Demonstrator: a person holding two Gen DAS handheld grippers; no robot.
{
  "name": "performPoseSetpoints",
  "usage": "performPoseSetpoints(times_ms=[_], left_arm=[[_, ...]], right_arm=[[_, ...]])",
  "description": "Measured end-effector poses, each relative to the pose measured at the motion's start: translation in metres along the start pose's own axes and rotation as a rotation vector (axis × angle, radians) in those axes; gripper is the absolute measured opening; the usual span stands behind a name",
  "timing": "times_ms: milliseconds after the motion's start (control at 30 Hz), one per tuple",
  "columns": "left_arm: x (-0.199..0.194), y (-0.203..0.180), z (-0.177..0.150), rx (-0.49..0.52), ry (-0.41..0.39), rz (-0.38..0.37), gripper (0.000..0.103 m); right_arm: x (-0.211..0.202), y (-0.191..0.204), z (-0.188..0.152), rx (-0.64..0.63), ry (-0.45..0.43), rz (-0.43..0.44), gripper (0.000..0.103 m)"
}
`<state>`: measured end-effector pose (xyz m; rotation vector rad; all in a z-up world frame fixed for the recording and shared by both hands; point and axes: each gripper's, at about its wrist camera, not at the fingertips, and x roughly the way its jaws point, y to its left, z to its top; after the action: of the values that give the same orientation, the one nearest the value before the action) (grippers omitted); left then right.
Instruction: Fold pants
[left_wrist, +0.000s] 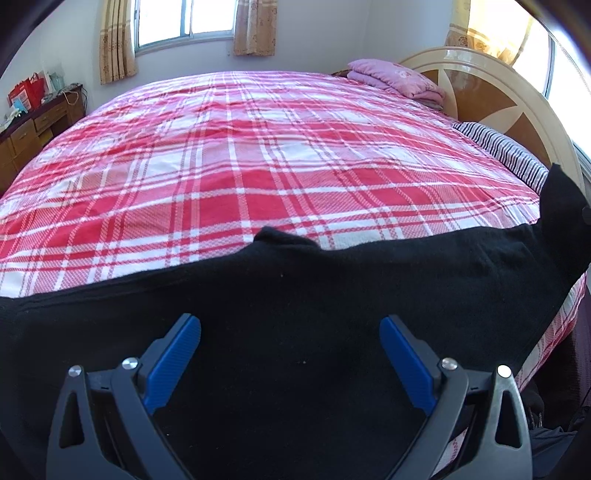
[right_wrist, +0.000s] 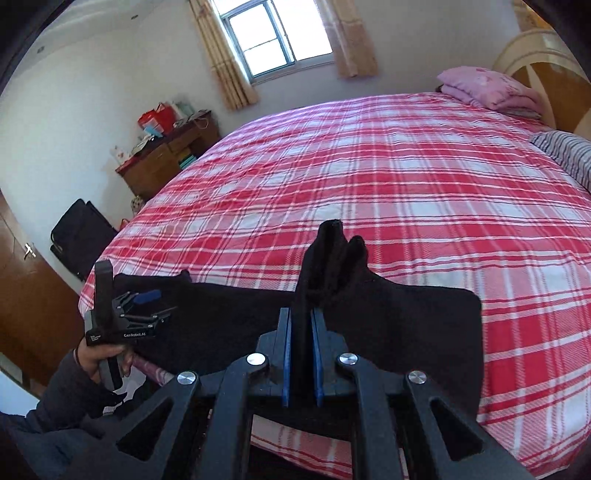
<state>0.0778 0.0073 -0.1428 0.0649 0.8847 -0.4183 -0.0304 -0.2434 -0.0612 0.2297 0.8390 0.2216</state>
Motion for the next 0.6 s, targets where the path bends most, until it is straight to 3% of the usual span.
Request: performPoseSetpoints(times_ms=[600], left_arm=[[-0.013, -0.021, 0.004, 0.02, -0.052, -0.065, 0.1]], right_arm=[[0.106, 0.084, -0.021, -0.184, 0.168, 0.076, 0.01]])
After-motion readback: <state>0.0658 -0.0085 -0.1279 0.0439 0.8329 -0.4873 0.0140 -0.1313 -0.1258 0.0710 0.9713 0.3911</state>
